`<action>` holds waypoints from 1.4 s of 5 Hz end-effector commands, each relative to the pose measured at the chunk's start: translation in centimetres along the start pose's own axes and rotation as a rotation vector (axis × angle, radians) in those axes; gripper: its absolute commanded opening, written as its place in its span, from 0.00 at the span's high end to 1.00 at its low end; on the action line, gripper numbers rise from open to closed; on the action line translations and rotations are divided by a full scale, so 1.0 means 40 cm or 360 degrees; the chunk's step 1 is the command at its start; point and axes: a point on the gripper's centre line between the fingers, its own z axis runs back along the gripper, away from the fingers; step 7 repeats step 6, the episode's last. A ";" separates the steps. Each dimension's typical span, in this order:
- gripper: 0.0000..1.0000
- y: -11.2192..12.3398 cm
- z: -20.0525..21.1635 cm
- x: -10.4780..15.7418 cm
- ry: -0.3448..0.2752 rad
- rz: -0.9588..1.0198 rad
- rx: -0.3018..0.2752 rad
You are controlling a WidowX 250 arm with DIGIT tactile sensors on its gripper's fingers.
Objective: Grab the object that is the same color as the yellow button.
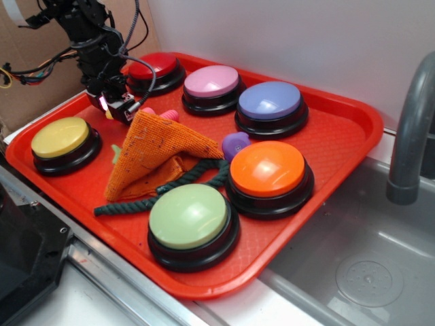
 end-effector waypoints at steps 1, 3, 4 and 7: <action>1.00 -0.024 0.198 0.016 -0.0257 0.0344 -0.0138; 1.00 -0.182 0.347 0.050 -0.0227 0.0563 -0.0064; 1.00 -0.238 0.362 0.057 -0.0233 0.0568 -0.0022; 1.00 -0.218 0.330 0.089 -0.0202 0.0630 0.0016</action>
